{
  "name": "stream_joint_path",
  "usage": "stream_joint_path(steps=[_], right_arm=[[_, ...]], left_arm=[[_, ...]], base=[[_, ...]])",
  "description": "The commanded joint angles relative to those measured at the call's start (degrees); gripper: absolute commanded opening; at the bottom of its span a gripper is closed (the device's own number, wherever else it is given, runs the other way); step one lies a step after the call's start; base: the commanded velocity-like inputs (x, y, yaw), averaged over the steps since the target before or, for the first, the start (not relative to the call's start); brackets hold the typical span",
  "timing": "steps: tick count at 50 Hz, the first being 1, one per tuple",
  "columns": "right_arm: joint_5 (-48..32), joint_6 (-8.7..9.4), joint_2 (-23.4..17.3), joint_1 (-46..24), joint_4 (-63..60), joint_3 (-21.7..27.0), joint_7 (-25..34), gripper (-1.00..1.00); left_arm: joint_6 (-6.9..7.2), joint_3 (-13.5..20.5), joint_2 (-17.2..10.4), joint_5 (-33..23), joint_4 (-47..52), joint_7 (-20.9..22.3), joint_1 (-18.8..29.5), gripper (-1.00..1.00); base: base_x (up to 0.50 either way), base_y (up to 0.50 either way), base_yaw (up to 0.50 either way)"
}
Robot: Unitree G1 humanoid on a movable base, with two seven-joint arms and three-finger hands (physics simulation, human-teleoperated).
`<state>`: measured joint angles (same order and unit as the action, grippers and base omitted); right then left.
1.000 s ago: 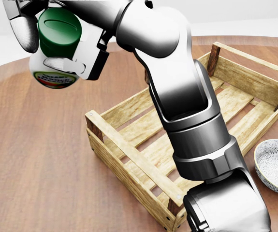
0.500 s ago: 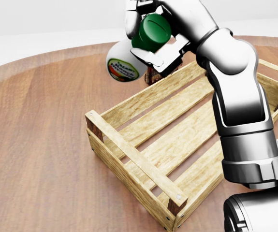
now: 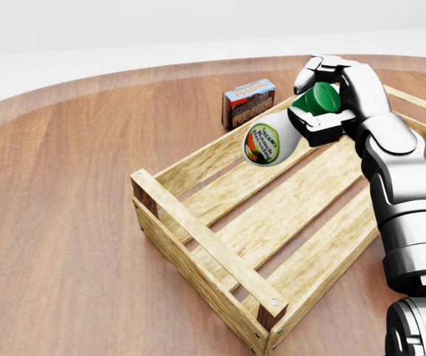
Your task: Pick up the salad dressing and put it in the tray.
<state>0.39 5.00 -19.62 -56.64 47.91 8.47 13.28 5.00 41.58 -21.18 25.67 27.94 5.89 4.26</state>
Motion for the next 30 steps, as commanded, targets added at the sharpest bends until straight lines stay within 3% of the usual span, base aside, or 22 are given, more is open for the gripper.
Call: stream_joint_path(steps=[1,19,30], right_arm=[[4.17,0.00,-1.92,-0.25,12.39,1.20,-2.46,-1.00],[-9.32,0.00,-4.30,-1.63,21.20,-1.58,-9.10,-1.00],[-16.06,0.00,-3.62,-5.23,24.01,-2.13,-10.21,-1.00]], left_arm=[[0.00,0.00,0.01,-0.03,0.05,0.00,0.06,1.00],[0.00,-0.67,0.31,-0.70,-0.50,0.28,0.01,1.00],[0.00,-0.70,0.36,-0.91,-0.93,0.45,-0.05,1.00]], base=[[0.00,0.00,0.00],[0.00,0.00,0.00],[0.00,0.00,0.00]])
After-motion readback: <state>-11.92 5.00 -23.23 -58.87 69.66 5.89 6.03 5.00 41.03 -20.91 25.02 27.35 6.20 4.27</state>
